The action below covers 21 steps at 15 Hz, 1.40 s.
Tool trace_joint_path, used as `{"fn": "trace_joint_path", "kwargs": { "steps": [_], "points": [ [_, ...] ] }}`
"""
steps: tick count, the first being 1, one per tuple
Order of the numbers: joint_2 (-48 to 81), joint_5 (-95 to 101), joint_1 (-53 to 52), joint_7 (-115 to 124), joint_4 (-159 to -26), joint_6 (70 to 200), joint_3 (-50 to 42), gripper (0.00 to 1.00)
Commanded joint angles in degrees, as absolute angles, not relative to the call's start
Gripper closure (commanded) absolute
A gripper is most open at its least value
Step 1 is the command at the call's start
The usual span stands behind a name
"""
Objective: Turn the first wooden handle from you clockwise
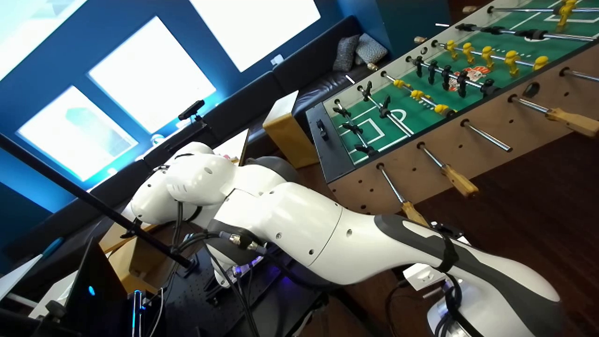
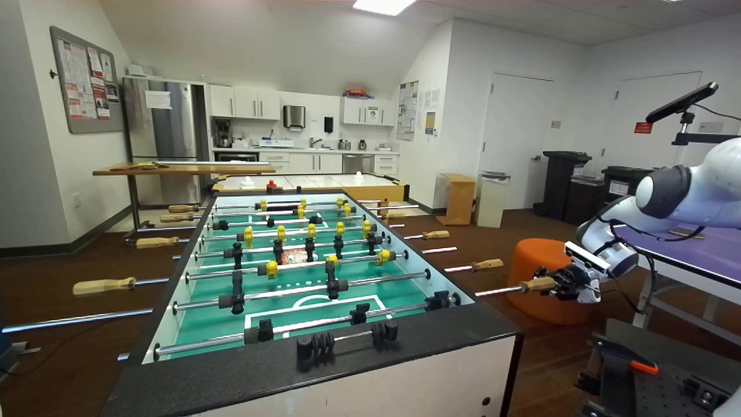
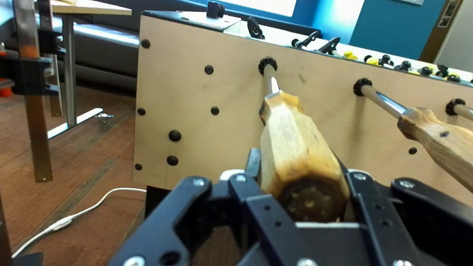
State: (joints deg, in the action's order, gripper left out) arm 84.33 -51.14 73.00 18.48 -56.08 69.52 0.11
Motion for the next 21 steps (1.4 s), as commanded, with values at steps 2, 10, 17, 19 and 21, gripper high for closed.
{"fn": "trace_joint_path", "kwargs": {
  "steps": [2,10,17,19,21],
  "points": [
    [84.14,-52.98,72.62,29.42,-55.72,62.94,-0.93,0.84],
    [83.99,-53.01,71.64,45.49,-55.54,60.73,-2.33,0.84],
    [84.49,-53.80,71.10,46.93,-56.15,66.48,-2.74,0.84],
    [84.38,-54.84,71.45,52.99,-56.79,63.09,-2.52,0.84],
    [84.27,-55.33,71.37,57.62,-56.88,62.10,-2.68,0.84]
  ]
}}
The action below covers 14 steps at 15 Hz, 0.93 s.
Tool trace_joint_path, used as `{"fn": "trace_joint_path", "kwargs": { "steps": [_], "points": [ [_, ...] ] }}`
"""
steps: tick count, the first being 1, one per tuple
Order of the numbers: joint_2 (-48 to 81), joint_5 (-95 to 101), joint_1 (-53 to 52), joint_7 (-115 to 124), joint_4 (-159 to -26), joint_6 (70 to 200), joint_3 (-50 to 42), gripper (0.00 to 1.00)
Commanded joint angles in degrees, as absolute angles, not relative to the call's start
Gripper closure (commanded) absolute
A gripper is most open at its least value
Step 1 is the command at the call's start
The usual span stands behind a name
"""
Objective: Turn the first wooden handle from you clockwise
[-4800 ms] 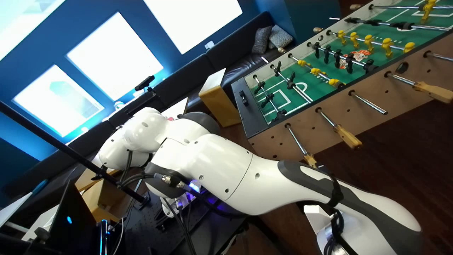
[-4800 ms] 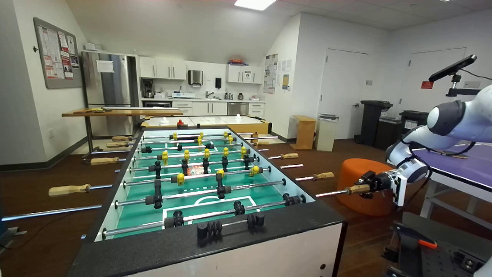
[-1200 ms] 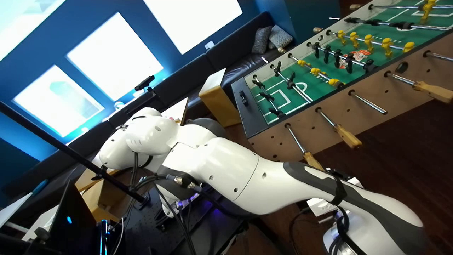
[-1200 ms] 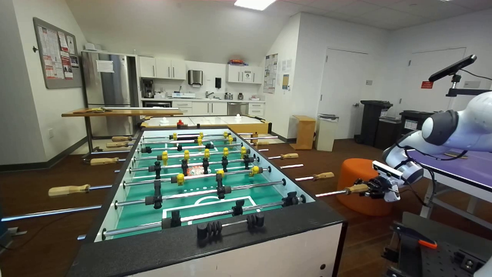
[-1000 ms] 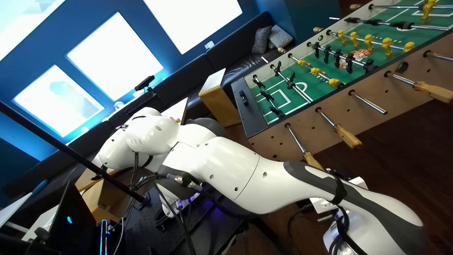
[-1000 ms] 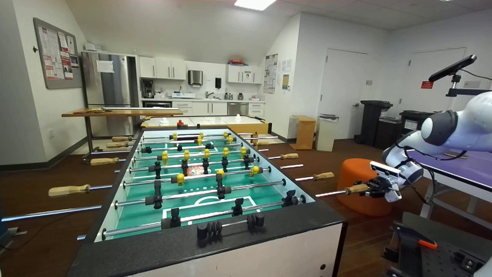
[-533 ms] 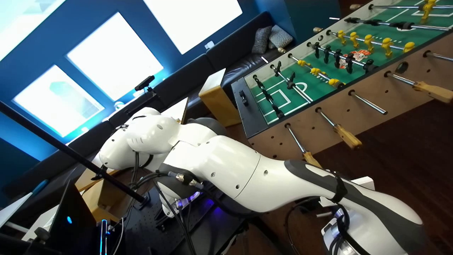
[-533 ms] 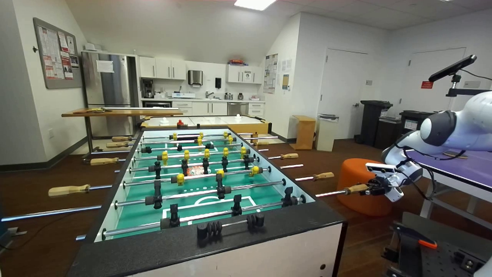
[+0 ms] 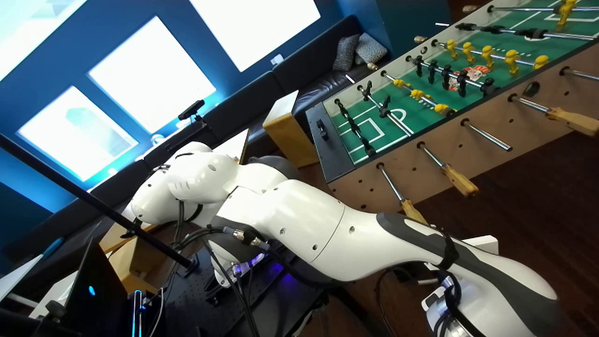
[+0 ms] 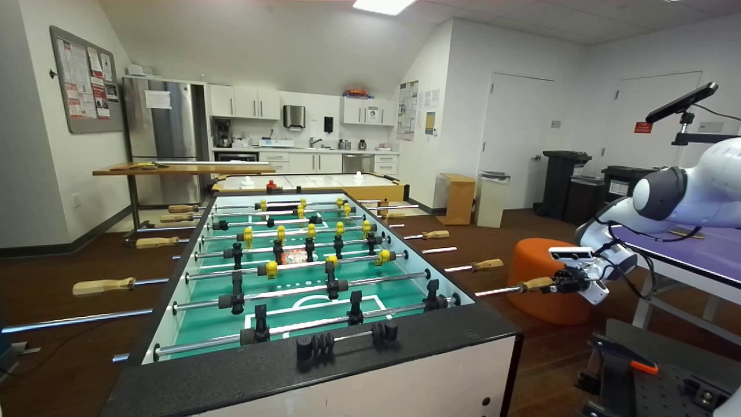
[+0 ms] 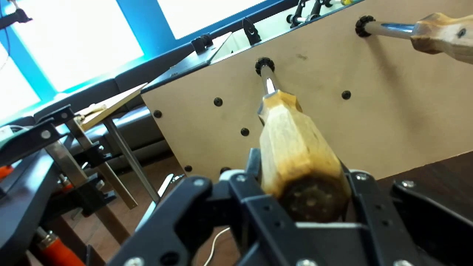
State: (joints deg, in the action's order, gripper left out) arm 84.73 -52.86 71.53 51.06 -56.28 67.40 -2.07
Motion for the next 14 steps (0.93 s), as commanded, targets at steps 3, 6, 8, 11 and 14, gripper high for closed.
{"fn": "trace_joint_path", "kwargs": {
  "steps": [3,6,8,11,14],
  "points": [
    [84.55,-55.94,71.37,65.66,-56.19,61.20,-2.86,0.84],
    [84.66,-56.14,71.34,73.51,-55.97,60.70,-3.08,0.84],
    [84.76,-55.89,71.29,78.39,-55.73,59.70,-3.25,0.84],
    [84.80,-55.95,71.44,85.65,-55.71,58.72,-3.16,0.84],
    [84.88,-56.50,71.77,92.63,-55.87,58.29,-3.02,0.84]
  ]
}}
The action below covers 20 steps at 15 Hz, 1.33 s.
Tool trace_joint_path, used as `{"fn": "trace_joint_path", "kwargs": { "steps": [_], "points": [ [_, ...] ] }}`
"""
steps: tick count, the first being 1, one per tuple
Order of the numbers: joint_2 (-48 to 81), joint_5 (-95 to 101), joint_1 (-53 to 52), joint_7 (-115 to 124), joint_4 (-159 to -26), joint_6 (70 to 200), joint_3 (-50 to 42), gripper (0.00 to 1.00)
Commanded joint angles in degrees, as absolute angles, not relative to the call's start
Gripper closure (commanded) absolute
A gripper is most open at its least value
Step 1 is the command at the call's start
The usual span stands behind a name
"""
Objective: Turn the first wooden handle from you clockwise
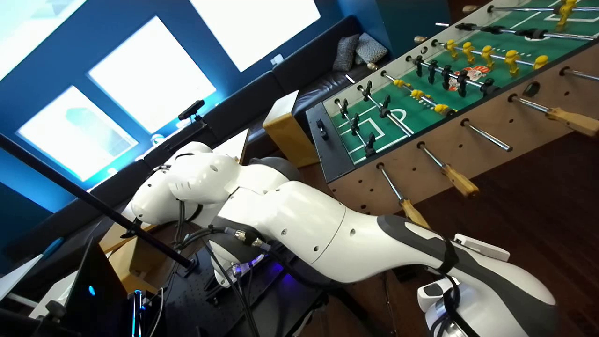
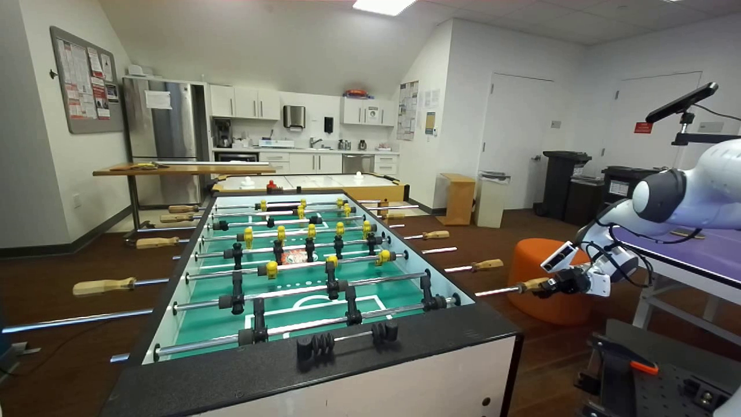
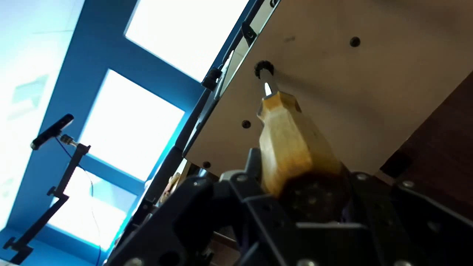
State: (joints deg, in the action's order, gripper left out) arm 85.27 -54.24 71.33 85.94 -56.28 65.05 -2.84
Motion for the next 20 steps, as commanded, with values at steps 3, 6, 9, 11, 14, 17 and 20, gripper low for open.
{"fn": "trace_joint_path", "kwargs": {
  "steps": [3,6,9,11,14,17,20],
  "points": [
    [85.00,-57.40,72.03,99.65,-56.25,58.28,-2.92,0.84],
    [85.11,-59.05,72.64,106.43,-56.87,58.42,-2.83,0.84],
    [85.12,-61.21,73.15,112.79,-58.00,58.67,-2.65,0.84],
    [84.97,-62.84,73.53,116.61,-59.08,58.94,-2.52,0.84],
    [84.73,-65.01,73.93,121.19,-60.54,58.93,-2.59,0.84],
    [84.49,-67.02,74.23,124.10,-61.93,58.81,-2.68,0.84],
    [84.24,-68.95,74.75,125.17,-63.68,57.89,-2.61,0.33]
  ]
}}
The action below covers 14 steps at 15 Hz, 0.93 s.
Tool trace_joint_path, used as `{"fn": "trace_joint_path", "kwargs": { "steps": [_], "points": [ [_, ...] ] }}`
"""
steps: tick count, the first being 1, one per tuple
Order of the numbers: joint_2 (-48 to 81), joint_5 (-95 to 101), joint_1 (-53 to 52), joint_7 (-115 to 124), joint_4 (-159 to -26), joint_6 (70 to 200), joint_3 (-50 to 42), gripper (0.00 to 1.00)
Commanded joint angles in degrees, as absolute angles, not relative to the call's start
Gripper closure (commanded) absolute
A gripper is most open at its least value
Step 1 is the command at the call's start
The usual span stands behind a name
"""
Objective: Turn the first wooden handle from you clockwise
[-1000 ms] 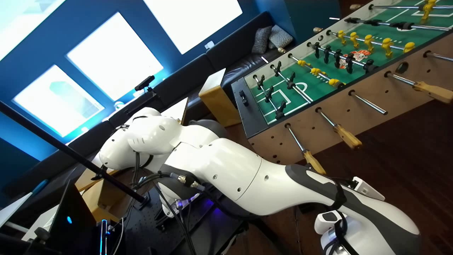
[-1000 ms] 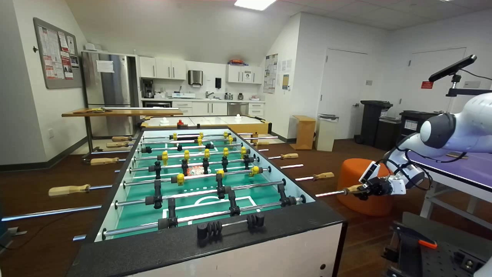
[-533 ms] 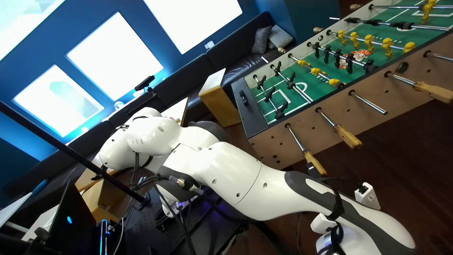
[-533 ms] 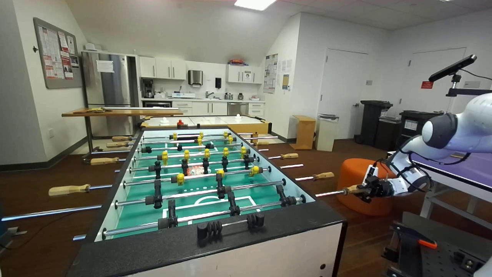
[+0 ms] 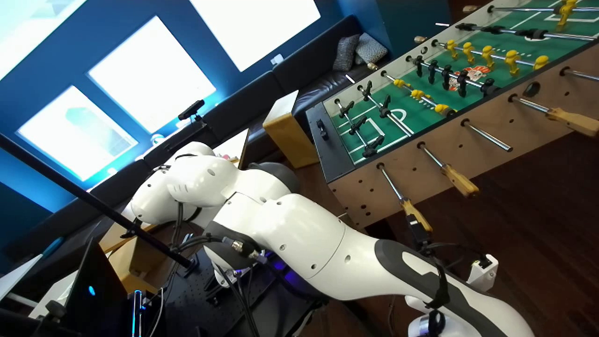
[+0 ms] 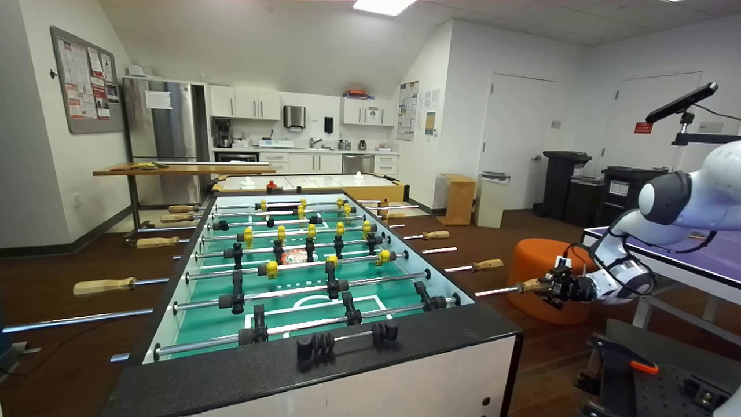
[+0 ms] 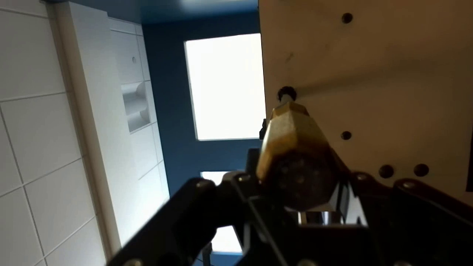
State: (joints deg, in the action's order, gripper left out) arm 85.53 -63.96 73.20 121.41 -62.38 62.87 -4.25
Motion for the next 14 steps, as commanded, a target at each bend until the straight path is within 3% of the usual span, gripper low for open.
{"fn": "trace_joint_path", "kwargs": {
  "steps": [1,5,14],
  "points": [
    [84.18,-69.74,74.90,125.32,-64.17,57.21,-2.57,0.26],
    [83.28,-68.30,73.59,122.64,-64.56,54.90,-4.56,0.00],
    [78.18,-64.49,70.83,119.77,-65.10,49.19,-9.37,0.00]
  ]
}}
